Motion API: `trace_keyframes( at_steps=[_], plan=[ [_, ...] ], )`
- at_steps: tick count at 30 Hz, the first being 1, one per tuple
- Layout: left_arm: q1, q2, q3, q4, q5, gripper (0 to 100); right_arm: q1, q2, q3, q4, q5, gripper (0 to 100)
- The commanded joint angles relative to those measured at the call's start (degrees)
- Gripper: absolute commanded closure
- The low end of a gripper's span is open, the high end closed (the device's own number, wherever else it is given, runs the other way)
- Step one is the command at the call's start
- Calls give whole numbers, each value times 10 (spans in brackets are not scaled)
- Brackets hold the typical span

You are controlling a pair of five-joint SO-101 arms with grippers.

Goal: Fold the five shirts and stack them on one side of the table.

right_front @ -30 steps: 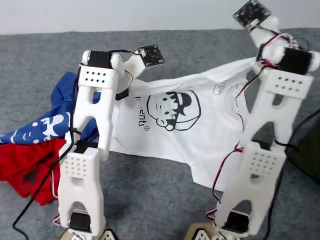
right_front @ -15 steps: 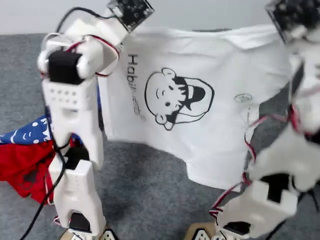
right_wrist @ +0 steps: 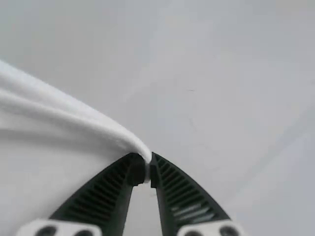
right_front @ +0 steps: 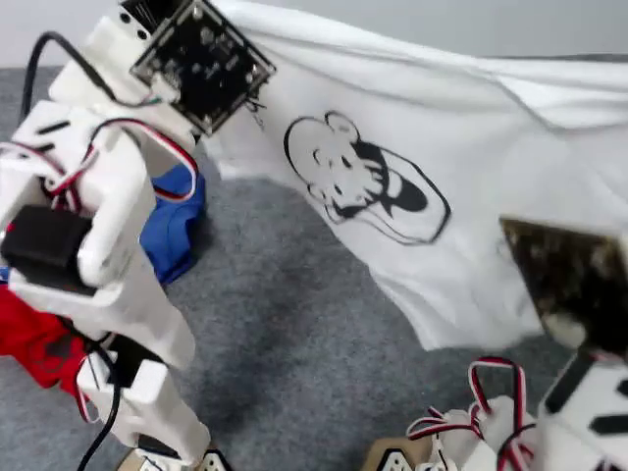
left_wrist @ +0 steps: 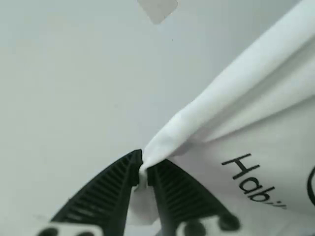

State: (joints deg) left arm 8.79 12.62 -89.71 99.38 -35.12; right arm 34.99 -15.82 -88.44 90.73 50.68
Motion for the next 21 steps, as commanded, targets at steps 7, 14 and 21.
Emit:
trace_keyframes(
  at_steps=[7,14,21],
  plan=[
    [6,-63,-11,11,7,997,15,-27,8,-43,4,987],
    [6,-136,-11,11,7,997,-17,-40,9,-2,15,987],
    [2,-167,-11,11,7,997,-51,-37,9,-39,86,987]
  ],
)
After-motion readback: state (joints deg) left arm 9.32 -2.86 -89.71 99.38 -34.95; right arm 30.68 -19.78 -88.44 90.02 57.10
